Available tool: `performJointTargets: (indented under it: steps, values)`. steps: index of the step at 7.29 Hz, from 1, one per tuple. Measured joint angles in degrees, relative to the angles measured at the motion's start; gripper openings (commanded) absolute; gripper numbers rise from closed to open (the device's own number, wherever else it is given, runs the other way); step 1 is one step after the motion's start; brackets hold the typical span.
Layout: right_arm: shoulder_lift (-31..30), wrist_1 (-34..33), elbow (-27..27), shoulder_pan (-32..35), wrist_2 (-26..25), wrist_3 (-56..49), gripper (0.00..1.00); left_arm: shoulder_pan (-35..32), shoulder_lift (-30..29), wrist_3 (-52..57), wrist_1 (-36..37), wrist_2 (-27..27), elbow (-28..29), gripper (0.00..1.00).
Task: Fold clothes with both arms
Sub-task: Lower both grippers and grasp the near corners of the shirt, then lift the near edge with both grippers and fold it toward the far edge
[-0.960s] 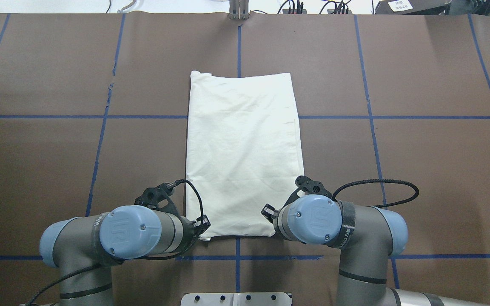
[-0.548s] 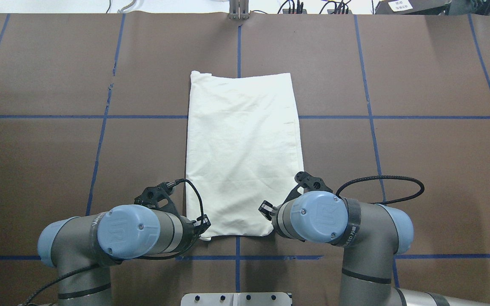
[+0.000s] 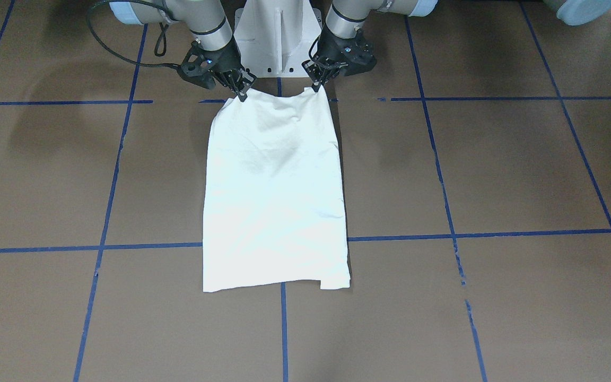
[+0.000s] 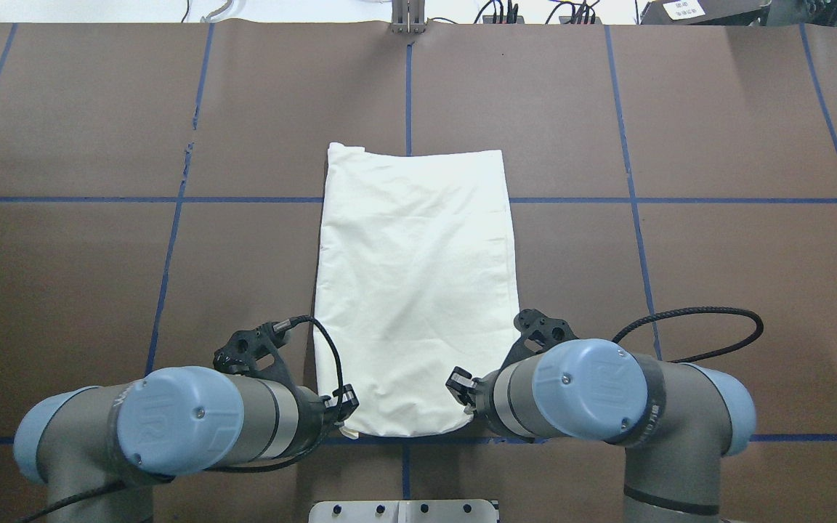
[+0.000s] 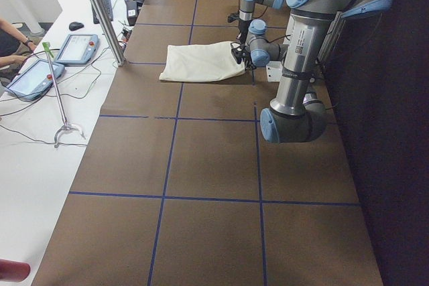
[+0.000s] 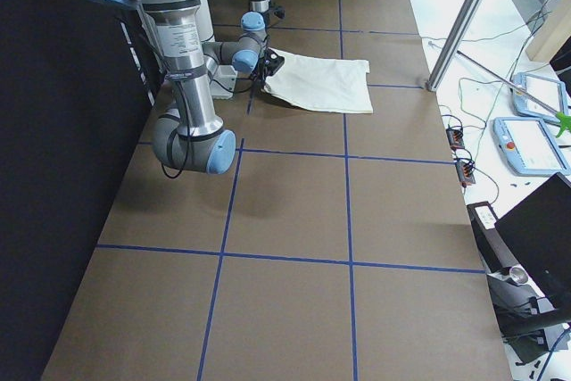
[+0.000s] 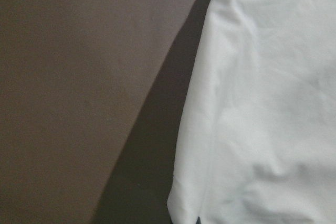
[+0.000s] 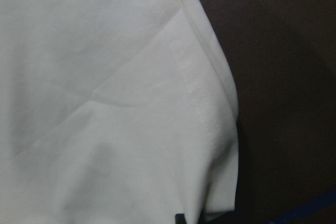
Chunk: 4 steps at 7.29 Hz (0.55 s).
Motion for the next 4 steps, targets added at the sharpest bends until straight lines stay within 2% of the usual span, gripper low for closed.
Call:
performJointTargets:
  steps: [2, 4]
  values:
    - [-2.55, 0.61, 3.84, -1.84, 0.2, -0.09, 0.0, 2.52, 0.16, -0.03, 4.5, -0.14, -5.38, 0.0]
    - [-2.51, 4.19, 2.51, 0.62, 0.1, -2.62, 0.0, 2.15, -0.33, 0.52, 5.24, -0.84, -6.24, 0.0]
